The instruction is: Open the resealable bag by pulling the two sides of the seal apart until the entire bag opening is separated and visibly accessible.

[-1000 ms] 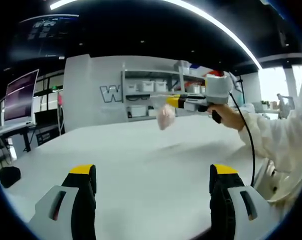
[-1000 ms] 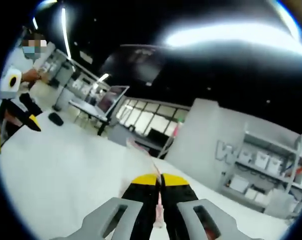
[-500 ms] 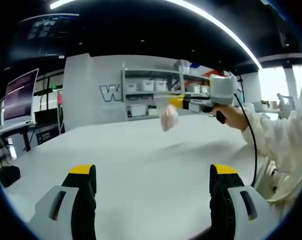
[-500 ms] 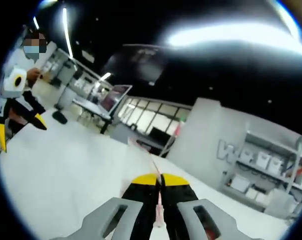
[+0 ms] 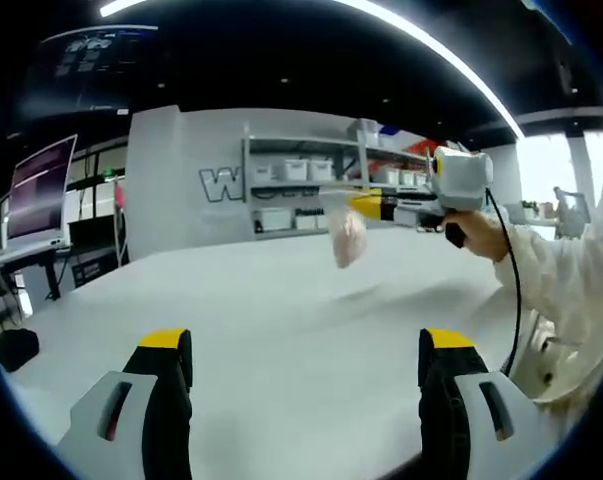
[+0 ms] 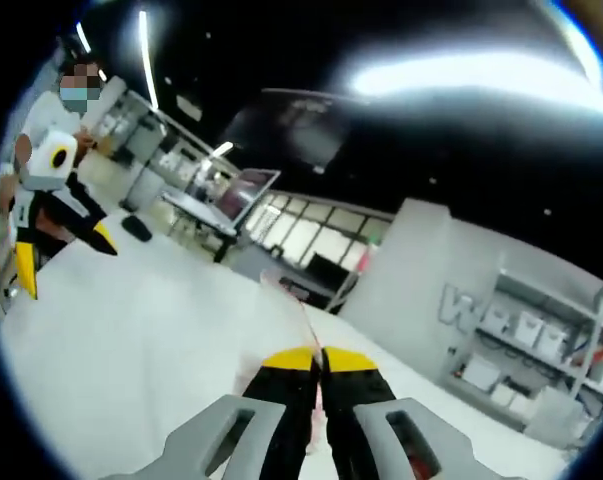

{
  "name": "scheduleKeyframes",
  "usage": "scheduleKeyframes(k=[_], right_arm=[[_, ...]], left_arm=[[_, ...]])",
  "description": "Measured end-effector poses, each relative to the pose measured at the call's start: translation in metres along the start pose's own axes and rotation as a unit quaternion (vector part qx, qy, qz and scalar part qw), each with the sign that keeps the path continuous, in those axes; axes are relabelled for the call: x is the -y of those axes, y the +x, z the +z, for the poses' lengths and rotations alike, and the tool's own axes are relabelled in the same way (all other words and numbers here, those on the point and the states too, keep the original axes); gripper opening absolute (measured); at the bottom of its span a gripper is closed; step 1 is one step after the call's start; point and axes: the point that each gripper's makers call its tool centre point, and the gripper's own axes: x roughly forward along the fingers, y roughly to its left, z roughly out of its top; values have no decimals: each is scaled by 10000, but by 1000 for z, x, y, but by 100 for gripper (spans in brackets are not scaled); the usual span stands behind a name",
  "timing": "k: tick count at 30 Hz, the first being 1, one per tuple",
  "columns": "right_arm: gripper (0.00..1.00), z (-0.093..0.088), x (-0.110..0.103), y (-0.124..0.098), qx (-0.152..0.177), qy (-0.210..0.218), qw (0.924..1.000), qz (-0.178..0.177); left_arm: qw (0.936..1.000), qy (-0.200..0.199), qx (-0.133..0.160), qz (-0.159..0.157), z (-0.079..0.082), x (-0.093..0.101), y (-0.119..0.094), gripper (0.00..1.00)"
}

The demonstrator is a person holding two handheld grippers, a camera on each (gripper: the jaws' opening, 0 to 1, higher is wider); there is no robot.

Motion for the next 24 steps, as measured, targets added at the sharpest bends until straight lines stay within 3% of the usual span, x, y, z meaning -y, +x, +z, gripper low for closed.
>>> scheduleKeyframes(k=[24], right_arm=[[0, -9, -28, -35, -152, 41, 9996, 254]], left_arm=[[10000, 6, -14, -34, -1, 3, 1, 93]])
